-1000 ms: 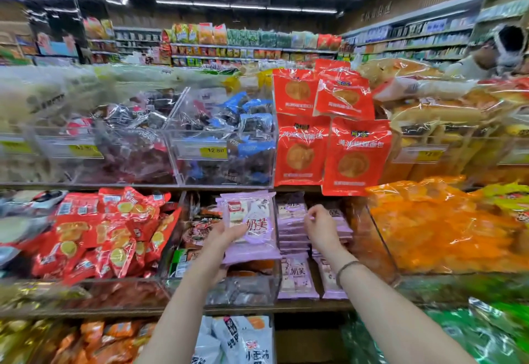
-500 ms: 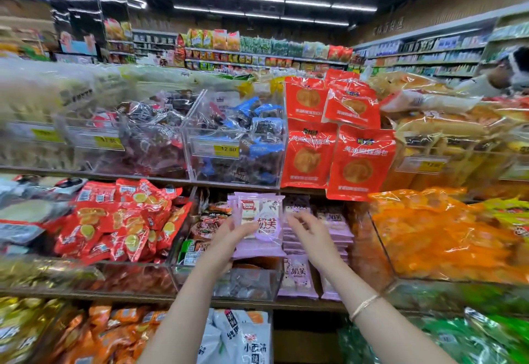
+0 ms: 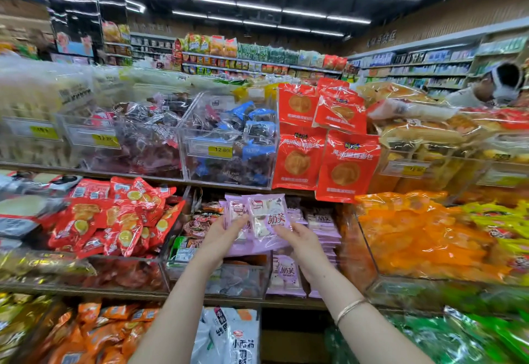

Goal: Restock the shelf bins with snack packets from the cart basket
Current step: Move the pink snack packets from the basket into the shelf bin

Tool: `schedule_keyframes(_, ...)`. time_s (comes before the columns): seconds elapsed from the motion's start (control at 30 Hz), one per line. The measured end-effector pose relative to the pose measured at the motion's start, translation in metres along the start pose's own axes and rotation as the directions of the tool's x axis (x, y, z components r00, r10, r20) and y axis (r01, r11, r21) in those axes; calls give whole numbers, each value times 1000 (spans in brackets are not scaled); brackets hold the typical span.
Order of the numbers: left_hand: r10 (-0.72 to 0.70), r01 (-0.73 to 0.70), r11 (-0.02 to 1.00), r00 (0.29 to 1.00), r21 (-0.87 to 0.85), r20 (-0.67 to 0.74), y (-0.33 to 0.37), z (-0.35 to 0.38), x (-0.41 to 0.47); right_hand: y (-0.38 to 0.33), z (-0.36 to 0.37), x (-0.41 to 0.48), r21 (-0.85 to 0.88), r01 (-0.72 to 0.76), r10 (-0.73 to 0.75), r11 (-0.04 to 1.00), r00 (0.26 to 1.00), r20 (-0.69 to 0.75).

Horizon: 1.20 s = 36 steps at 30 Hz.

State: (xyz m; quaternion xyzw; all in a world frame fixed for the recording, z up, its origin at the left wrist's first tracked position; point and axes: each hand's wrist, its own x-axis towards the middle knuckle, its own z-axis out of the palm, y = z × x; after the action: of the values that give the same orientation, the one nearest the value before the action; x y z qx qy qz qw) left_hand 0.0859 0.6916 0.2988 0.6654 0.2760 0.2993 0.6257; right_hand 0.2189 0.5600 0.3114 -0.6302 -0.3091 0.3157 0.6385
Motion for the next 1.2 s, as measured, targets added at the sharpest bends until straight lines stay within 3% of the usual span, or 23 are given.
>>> schedule_keyframes(0.13,3,-3,1000,1000,-8,-4,-3,-1,3,6,-30,5,167,-118,146,979,975,-168)
schedule_keyframes(0.23,0,0,1000,1000,-2,-7,-4,-2,4,16,-59,16,236,-203,276,950,901,-336)
schedule_keyframes(0.33,-5,5,1000,1000,-4,-19,-6,-2,6,25,-82,30,372,-244,388,896,837,-386)
schedule_keyframes(0.7,-44,45,999,998,20,-44,-9,-3,8,15,-78,56,689,-14,414,724,808,-419)
schedule_keyframes(0.87,-52,53,998,998,18,-31,-9,-3,9,18,-77,45,509,-150,393,848,822,-411)
schedule_keyframes(0.93,-62,63,998,998,27,-32,-10,-2,10,22,-75,36,369,-252,401,895,818,-413)
schedule_keyframes(1.0,-67,67,997,997,26,-27,-9,-1,10,24,-65,26,158,-273,314,949,856,-411)
schedule_keyframes(1.07,-60,61,998,998,23,-29,-9,0,10,20,-44,14,-92,-170,128,981,929,-346)
schedule_keyframes(1.2,-59,60,998,998,26,-21,-4,1,6,5,7,-1,-342,75,-82,937,997,-5)
